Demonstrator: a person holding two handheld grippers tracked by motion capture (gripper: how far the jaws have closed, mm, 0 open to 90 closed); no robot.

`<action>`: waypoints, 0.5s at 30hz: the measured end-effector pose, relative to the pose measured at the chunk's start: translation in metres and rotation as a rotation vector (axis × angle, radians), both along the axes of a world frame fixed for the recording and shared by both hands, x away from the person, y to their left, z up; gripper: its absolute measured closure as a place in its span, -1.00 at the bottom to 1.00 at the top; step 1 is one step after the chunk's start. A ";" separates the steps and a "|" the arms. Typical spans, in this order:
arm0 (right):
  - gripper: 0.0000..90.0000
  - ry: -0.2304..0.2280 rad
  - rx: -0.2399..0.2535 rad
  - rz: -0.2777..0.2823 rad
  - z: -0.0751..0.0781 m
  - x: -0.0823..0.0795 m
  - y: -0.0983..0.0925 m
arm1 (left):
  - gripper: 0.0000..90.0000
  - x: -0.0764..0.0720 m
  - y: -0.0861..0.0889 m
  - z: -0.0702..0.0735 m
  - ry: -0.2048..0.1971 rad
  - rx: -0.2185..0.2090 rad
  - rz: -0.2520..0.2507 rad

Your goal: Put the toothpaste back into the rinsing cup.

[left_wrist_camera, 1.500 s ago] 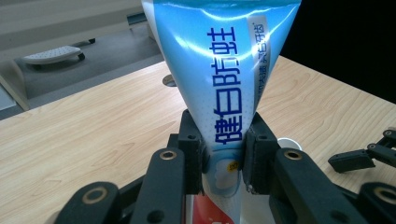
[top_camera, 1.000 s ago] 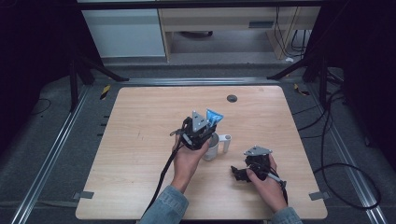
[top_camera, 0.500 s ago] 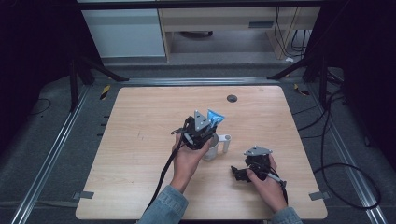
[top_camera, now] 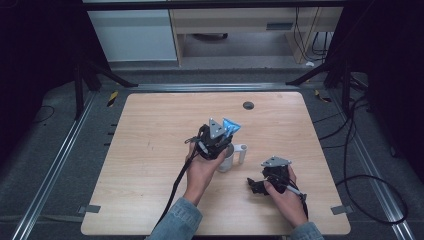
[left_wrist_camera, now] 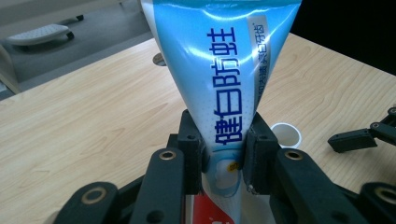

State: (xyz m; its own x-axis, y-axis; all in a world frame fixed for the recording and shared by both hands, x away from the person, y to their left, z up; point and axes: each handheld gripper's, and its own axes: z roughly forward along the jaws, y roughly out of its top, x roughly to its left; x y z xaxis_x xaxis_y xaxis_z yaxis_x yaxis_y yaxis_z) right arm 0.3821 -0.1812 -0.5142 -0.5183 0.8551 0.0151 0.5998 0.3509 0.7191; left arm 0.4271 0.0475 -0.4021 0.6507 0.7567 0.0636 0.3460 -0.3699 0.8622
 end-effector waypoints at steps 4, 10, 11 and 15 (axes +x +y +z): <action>-0.99 0.000 0.000 0.000 0.000 0.000 0.000 | 0.59 0.000 -0.001 0.000 -0.003 0.006 0.000; -0.99 0.000 0.000 -0.001 0.000 0.000 0.000 | 0.58 0.002 -0.004 -0.001 -0.005 0.008 -0.010; -0.99 0.000 0.000 0.000 0.000 0.000 0.000 | 0.57 0.002 -0.005 -0.001 -0.005 0.010 -0.011; -0.99 0.000 0.000 -0.001 0.000 0.000 0.000 | 0.57 0.004 -0.003 -0.001 0.004 -0.004 0.000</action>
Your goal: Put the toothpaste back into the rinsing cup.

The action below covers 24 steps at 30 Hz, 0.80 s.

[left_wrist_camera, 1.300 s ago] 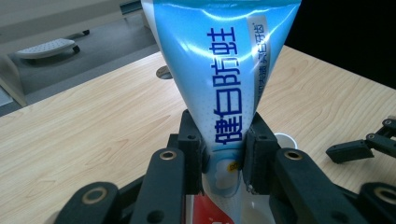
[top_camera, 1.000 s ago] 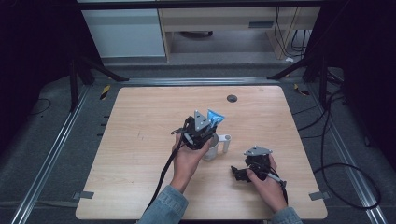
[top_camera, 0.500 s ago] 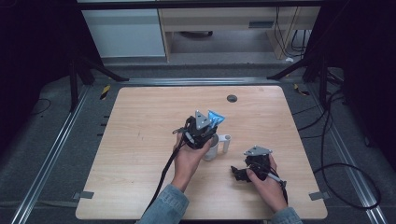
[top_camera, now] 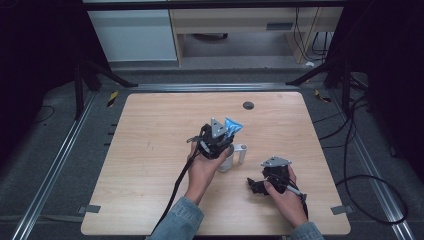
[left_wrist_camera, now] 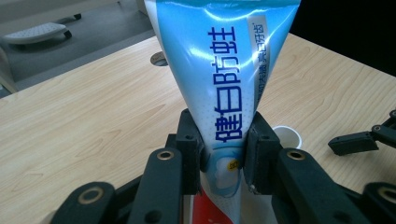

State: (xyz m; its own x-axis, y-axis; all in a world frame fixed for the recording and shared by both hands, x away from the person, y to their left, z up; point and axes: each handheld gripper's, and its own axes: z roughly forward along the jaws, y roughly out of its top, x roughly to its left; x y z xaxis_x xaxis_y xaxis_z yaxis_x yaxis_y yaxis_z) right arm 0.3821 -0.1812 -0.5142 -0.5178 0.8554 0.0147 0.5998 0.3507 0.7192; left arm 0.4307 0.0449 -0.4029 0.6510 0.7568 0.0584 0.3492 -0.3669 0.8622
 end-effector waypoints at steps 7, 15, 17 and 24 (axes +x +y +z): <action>-0.99 0.000 0.000 0.000 0.000 0.000 0.000 | 0.54 0.001 -0.001 -0.001 0.003 -0.012 -0.004; -0.99 -0.001 0.001 0.000 0.000 0.000 0.000 | 0.39 0.001 -0.002 -0.001 0.016 -0.024 -0.012; -0.99 0.000 0.000 0.000 0.000 0.000 0.000 | 0.32 0.000 -0.002 -0.001 0.012 -0.022 -0.008; -0.99 0.000 0.000 0.000 0.000 0.000 0.000 | 0.17 0.000 -0.002 -0.001 0.007 -0.012 -0.009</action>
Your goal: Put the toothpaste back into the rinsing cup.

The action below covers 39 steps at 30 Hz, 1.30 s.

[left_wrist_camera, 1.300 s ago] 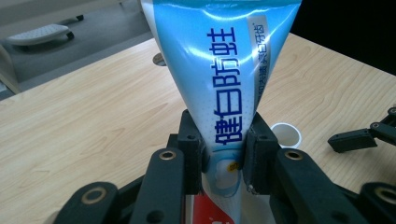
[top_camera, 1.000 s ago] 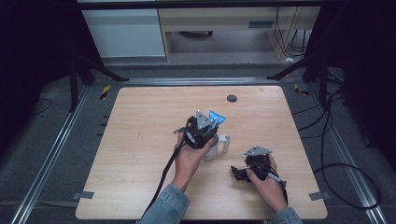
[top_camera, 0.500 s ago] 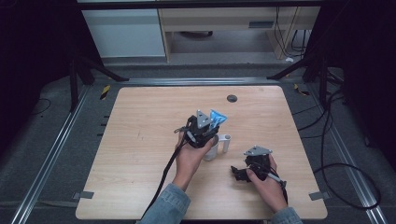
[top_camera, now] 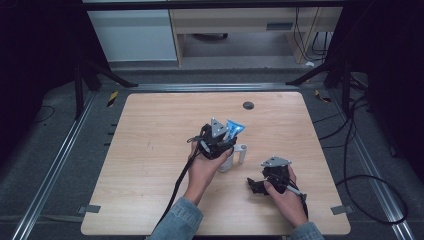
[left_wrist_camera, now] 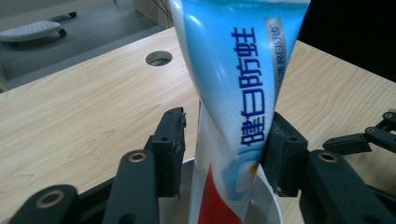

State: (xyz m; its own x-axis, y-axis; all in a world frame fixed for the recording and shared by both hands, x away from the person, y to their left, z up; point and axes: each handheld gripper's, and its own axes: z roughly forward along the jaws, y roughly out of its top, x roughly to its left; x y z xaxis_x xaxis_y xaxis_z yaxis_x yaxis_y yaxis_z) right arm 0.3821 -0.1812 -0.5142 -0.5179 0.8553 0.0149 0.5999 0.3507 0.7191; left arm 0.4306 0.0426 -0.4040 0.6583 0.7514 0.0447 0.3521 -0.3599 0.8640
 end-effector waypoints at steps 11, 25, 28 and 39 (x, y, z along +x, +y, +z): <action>-0.99 0.000 0.000 0.000 0.000 0.000 0.000 | -0.10 -0.001 -0.002 0.000 0.008 -0.002 -0.011; -0.99 -0.001 0.000 0.000 0.000 0.000 0.000 | -0.27 -0.006 -0.003 0.003 -0.001 0.017 -0.030; -0.99 -0.002 0.000 0.000 0.000 0.000 0.000 | -0.27 -0.006 -0.003 0.003 0.005 0.006 -0.040; -0.99 -0.002 -0.001 0.000 0.000 0.000 0.000 | -0.54 -0.009 -0.005 0.001 0.021 0.031 -0.059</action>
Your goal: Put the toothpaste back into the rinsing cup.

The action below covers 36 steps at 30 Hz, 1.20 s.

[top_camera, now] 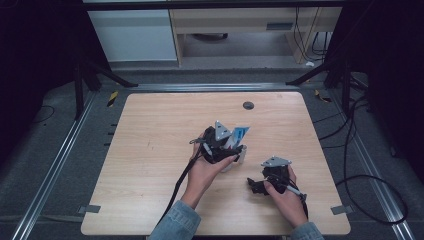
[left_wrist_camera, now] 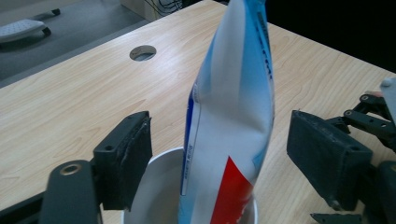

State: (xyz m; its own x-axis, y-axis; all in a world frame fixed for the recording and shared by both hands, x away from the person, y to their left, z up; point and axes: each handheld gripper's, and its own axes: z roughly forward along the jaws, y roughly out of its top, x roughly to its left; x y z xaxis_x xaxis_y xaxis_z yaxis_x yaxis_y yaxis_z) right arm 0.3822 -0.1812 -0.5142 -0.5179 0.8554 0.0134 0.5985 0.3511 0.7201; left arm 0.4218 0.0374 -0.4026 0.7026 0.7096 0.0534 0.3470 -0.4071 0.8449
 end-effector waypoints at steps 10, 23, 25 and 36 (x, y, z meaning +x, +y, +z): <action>-0.99 0.000 0.000 0.000 0.000 0.000 0.000 | -0.69 -0.001 0.005 0.003 0.023 0.015 -0.003; -0.99 0.000 0.000 0.000 0.000 0.000 0.000 | -0.86 -0.009 0.011 0.002 0.062 0.074 -0.043; -0.99 0.000 0.000 0.000 0.000 0.000 0.000 | -0.86 -0.011 0.016 0.001 0.066 0.079 -0.038; -0.99 -0.001 0.000 0.001 0.000 0.000 0.000 | -0.87 -0.018 0.035 -0.004 0.090 0.098 -0.030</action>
